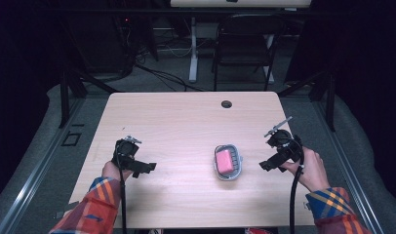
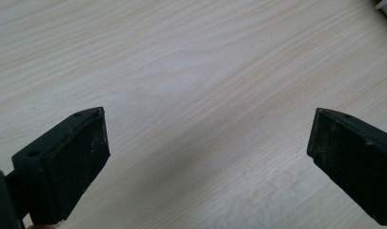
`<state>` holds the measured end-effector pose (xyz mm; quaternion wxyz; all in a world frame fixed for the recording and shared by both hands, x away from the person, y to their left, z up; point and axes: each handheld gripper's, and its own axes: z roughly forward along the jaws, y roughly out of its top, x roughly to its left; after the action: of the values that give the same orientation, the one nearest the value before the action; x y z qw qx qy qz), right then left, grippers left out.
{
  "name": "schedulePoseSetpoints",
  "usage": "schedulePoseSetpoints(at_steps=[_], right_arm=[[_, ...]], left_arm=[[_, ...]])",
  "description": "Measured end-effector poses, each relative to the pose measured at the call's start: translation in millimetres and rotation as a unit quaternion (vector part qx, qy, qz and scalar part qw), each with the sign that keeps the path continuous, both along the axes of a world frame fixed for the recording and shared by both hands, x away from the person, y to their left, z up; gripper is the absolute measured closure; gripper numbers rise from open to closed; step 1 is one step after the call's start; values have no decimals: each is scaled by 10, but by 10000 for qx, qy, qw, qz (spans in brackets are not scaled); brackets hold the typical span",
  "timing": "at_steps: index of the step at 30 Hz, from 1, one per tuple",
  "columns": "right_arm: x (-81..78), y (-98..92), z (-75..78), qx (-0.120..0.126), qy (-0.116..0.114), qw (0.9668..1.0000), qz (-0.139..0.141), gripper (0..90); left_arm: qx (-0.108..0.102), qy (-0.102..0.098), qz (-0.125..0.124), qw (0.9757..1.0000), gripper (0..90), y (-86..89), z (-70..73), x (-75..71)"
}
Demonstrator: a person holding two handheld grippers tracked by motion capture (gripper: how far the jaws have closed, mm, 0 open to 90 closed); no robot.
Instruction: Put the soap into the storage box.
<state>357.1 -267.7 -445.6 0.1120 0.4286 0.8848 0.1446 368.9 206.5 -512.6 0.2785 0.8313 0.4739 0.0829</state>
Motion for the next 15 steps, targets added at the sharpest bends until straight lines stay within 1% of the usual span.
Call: schedulePoseSetpoints(at_steps=[1, 2, 3, 4, 5, 6, 8, 9, 10, 12, 13, 14, 15], right_arm=[[-34, -59, -38, 4, -31, 10000, -60, 0], [-48, -94, -50, -78, -42, 10000, -28, 0], [-48, -94, -50, -78, -42, 10000, -28, 0], [-89, -151, -93, -64, -67, 9999, -119, 0], [-114, -178, -116, -27, -114, 9999, -124, 0], [-114, -178, -116, -27, -114, 9999, -124, 0], [-190, -245, -187, -60, -137, 9997, -187, 0], [-190, -245, -187, -60, -137, 9997, -187, 0], [-256, -291, -262, -14, -213, 9995, -251, 0], [-275, -306, -283, -42, -194, 9995, -244, 3], [-301, -321, -326, -22, -230, 9994, -249, 10], [-349, -348, -423, 45, -302, 9991, -295, 24], [-367, -364, -477, 70, -331, 9989, -317, 25]], left_arm=[[0, 6, -7, 10000, 3, 0, 1, 0], [3, 7, -8, 10000, 3, -1, 0, 0], [3, 7, -8, 10000, 3, -1, 0, 0], [1, 25, -2, 10000, 3, -2, -2, -1], [-3, 32, -3, 10000, 3, -3, -4, 0], [-3, 32, -3, 10000, 3, -3, -4, 0], [-10, 58, -20, 10000, 3, -1, -5, 2], [-10, 58, -20, 10000, 3, -1, -5, 2], [-12, 59, -22, 10000, 3, -1, -5, 2], [1, 47, -36, 10000, 3, -1, -4, 2], [1, 50, -40, 10000, 3, -1, -5, 3], [6, 49, -53, 10000, 3, -3, -7, 4], [7, 54, -67, 10000, 3, -3, -7, 5]])
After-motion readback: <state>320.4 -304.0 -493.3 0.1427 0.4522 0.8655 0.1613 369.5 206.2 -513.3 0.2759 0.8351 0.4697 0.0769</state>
